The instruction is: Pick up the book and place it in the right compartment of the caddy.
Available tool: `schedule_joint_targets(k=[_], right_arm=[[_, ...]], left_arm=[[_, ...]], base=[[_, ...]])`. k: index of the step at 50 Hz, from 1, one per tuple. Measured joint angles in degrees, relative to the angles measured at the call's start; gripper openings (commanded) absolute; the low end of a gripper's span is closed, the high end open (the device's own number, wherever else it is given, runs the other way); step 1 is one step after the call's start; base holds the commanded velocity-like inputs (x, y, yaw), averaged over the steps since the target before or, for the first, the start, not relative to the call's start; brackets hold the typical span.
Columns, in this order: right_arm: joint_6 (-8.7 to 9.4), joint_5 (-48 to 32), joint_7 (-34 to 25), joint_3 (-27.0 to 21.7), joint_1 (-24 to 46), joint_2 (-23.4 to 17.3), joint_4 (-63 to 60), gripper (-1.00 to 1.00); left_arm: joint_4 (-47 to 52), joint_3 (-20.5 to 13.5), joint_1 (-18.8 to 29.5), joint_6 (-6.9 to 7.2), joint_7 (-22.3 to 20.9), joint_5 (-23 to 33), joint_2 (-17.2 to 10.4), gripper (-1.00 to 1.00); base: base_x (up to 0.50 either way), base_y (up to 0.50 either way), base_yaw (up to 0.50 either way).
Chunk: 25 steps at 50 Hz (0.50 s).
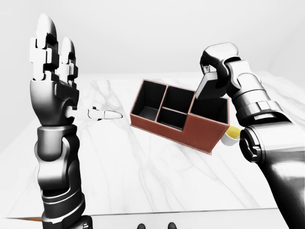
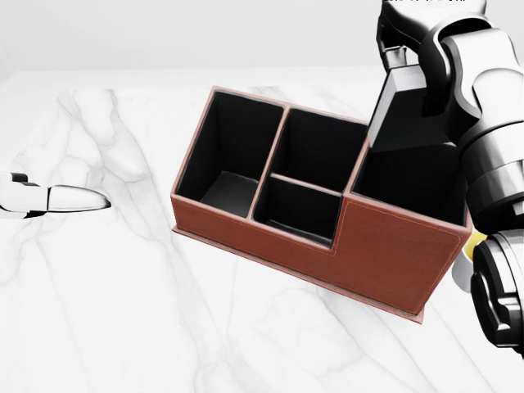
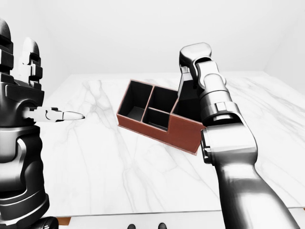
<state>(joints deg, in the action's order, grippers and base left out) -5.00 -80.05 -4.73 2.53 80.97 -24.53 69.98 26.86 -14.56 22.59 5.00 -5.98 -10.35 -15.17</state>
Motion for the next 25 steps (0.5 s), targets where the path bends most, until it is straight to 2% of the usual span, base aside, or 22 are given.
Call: schedule_joint_targets(k=[25], right_arm=[[0.00, -0.7, 1.4, 0.2, -1.8, 0.4, 1.7, -1.00]], left_arm=[[-0.3, -0.1, 0.2, 0.00, 0.0, 0.2, -0.1, 1.00]], base=[[0.00, 0.00, 0.00]])
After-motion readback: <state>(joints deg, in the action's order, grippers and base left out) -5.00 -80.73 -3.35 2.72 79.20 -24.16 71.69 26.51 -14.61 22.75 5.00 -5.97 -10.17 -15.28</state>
